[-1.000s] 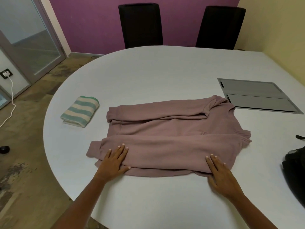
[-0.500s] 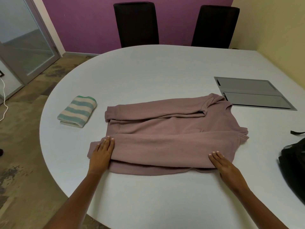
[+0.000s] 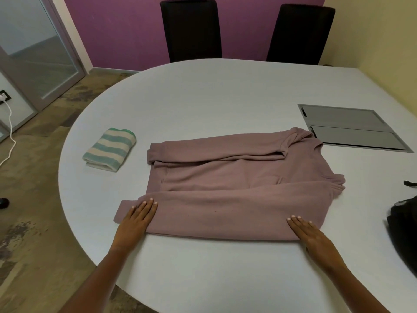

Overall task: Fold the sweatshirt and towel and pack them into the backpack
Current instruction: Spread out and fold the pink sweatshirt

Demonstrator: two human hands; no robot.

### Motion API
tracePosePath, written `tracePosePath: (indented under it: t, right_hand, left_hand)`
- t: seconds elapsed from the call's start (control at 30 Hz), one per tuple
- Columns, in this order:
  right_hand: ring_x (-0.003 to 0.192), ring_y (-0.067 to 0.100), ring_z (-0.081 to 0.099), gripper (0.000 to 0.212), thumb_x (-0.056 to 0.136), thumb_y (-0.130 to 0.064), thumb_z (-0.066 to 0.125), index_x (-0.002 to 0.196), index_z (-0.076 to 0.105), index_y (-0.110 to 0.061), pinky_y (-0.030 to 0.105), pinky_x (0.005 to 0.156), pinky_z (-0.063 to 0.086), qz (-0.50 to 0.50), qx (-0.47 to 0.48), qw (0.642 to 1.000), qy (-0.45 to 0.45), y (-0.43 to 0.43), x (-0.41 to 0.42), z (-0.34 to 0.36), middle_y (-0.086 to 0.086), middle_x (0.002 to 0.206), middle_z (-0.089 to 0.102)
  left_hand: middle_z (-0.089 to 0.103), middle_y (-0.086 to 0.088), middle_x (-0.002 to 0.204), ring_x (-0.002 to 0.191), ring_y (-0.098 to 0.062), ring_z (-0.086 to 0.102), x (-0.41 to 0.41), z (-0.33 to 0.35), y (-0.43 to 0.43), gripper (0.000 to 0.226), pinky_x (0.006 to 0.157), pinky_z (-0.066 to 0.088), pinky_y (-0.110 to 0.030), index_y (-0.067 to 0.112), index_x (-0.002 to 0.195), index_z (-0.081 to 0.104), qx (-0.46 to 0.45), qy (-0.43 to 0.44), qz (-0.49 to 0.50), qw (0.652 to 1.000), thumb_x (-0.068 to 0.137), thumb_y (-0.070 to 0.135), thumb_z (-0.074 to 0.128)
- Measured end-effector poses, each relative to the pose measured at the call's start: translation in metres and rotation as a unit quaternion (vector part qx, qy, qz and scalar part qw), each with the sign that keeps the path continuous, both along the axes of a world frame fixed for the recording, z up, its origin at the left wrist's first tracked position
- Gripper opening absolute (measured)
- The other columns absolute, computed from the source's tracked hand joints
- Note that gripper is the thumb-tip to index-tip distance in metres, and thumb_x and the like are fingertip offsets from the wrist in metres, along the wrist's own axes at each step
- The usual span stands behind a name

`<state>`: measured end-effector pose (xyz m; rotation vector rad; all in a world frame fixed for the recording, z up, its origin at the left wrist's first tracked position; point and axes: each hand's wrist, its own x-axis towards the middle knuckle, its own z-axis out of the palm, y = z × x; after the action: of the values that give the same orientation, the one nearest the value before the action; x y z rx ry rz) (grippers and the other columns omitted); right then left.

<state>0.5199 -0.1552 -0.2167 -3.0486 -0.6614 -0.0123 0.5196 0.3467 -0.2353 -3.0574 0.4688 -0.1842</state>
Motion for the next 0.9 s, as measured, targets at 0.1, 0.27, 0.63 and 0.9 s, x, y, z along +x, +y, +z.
tracePosePath:
  t: [0.1, 0.27, 0.63, 0.9]
  right_hand:
    - [0.142, -0.001, 0.000, 0.105, 0.057, 0.010, 0.040, 0.148, 0.001, -0.026, 0.019, 0.112, 0.007, -0.009, -0.016, 1.000, -0.006, -0.006, -0.003, -0.007, -0.015, 0.155, 0.009]
    - [0.120, 0.017, 0.039, 0.105, 0.045, 0.000, 0.074, 0.138, 0.028, -0.015, 0.038, 0.081, 0.053, -0.025, -0.035, 0.999, -0.026, -0.003, -0.004, -0.004, 0.009, 0.126, 0.060]
    - [0.082, 0.033, 0.071, 0.085, 0.020, 0.015, 0.085, 0.103, 0.069, 0.001, 0.033, 0.049, 0.055, -0.065, -0.071, 0.993, -0.063, 0.007, 0.008, 0.033, 0.020, 0.101, 0.070]
    - [0.085, 0.030, 0.071, 0.052, 0.066, 0.005, 0.046, 0.116, 0.044, -0.008, 0.025, 0.088, 0.048, 0.000, -0.037, 0.998, -0.045, 0.012, -0.005, 0.026, 0.019, 0.102, 0.070]
  left_hand:
    - [0.068, -0.010, 0.115, 0.097, -0.025, 0.069, 0.003, 0.003, 0.001, 0.060, 0.072, 0.057, -0.040, 0.009, 0.122, 0.043, 0.011, 0.025, -0.004, 1.000, 0.065, 0.004, 0.028]
    - [0.062, -0.020, 0.121, 0.110, -0.032, 0.060, -0.003, 0.006, -0.012, 0.074, 0.097, 0.029, -0.040, 0.007, 0.129, 0.041, 0.021, 0.053, -0.008, 0.998, 0.058, 0.023, 0.032]
    - [0.068, -0.023, 0.107, 0.089, -0.031, 0.071, 0.007, 0.034, -0.036, 0.054, 0.065, 0.058, -0.032, 0.004, 0.122, 0.044, 0.048, -0.057, -0.073, 0.995, 0.071, -0.009, 0.032]
    - [0.069, -0.016, 0.109, 0.092, -0.028, 0.070, -0.002, 0.026, -0.023, 0.062, 0.072, 0.056, -0.043, 0.008, 0.121, 0.043, 0.076, -0.009, -0.092, 0.993, 0.063, -0.011, 0.051]
